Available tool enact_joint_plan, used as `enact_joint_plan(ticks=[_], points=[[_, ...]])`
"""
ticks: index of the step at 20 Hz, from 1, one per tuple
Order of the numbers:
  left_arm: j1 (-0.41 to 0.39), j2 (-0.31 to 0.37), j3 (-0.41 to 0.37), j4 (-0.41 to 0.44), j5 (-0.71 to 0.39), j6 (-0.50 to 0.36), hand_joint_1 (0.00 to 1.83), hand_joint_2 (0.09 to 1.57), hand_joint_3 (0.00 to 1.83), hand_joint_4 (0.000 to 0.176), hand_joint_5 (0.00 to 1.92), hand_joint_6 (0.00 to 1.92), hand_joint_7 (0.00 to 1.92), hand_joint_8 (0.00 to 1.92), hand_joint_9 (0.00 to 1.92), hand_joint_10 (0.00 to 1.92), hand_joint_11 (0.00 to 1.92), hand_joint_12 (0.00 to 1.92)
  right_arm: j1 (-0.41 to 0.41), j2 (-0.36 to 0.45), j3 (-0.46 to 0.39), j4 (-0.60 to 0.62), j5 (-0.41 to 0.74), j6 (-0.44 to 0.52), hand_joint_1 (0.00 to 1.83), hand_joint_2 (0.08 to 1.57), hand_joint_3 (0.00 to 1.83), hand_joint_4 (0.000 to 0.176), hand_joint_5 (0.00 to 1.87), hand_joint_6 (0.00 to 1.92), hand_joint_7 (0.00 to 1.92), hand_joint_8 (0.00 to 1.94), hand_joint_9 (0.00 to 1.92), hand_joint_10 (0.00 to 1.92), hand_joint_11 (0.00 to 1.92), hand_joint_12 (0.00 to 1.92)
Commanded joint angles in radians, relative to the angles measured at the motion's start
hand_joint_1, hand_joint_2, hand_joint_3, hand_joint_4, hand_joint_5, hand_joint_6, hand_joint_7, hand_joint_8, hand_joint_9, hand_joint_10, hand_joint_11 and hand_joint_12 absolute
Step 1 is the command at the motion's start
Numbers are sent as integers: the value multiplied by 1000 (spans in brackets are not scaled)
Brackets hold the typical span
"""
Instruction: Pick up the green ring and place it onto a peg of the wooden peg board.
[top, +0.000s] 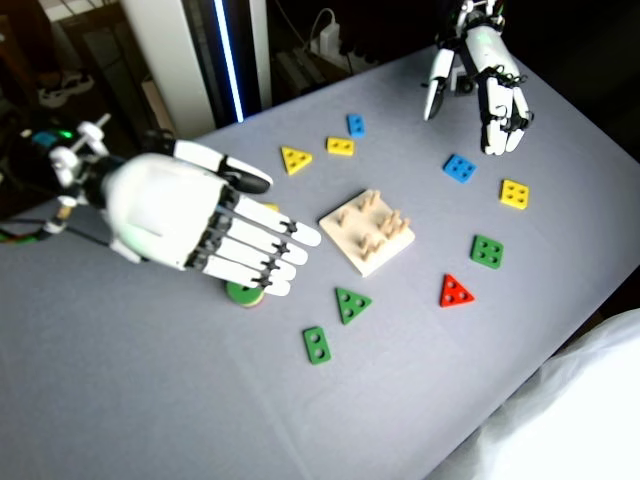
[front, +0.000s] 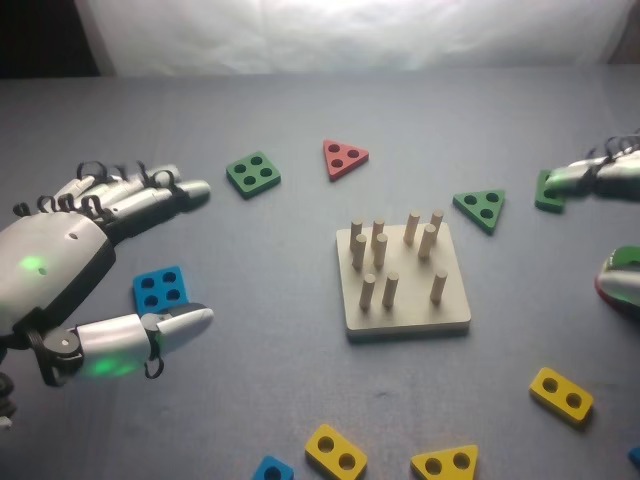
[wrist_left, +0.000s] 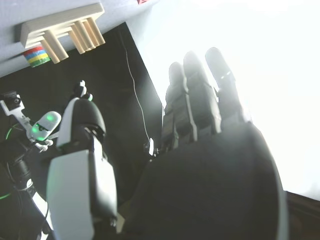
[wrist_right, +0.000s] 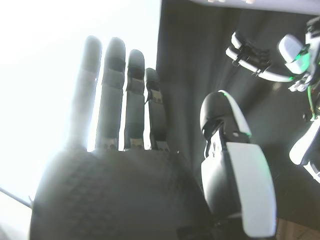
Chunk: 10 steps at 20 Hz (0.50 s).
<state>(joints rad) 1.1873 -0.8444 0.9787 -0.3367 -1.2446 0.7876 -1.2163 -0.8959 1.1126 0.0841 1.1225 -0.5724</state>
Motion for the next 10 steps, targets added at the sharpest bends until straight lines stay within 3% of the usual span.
enact_joint_plan(ticks=[1, 3, 4, 7, 9, 10], points=[[-9, -5, 3, 17, -115, -3, 670, 1028, 6, 75, 415, 6, 124, 4, 139, 18, 0, 588, 18, -5, 8, 17, 81, 6, 996, 1131, 1, 77, 546, 1, 471, 1, 508, 10, 215, 763], [-9, -8, 4, 18, -111, -3, 659, 1036, 3, 81, 423, 3, 133, 2, 149, 10, 0, 618, 29, -9, 17, -1, 22, -10, 1062, 1097, 0, 38, 535, 0, 483, 0, 532, 4, 288, 707], [-9, -10, 5, 18, -109, -4, 665, 1037, 1, 76, 434, 4, 137, 2, 151, 7, 0, 655, 32, -9, 19, -4, -9, -27, 1063, 1076, 0, 31, 523, 3, 484, 0, 529, 2, 323, 643], [-9, -9, 6, 19, -107, -4, 684, 1039, 1, 67, 442, 3, 141, 0, 144, 0, 0, 657, 36, -9, 36, -5, -95, -55, 1095, 1010, 0, 60, 501, 1, 483, 2, 547, 4, 378, 592], [-9, -10, 7, 20, -106, -5, 671, 1038, 0, 61, 442, 1, 133, 0, 121, 2, 0, 592, 36, -9, 47, -5, -134, -59, 1088, 989, 0, 65, 505, 1, 496, 4, 564, 8, 393, 609], [-9, -12, 7, 20, -106, -5, 676, 1033, 0, 57, 455, 3, 142, 2, 131, 5, 0, 616, 36, -9, 51, -5, -151, -63, 1067, 985, 0, 83, 503, 0, 501, 0, 579, 2, 380, 669]])
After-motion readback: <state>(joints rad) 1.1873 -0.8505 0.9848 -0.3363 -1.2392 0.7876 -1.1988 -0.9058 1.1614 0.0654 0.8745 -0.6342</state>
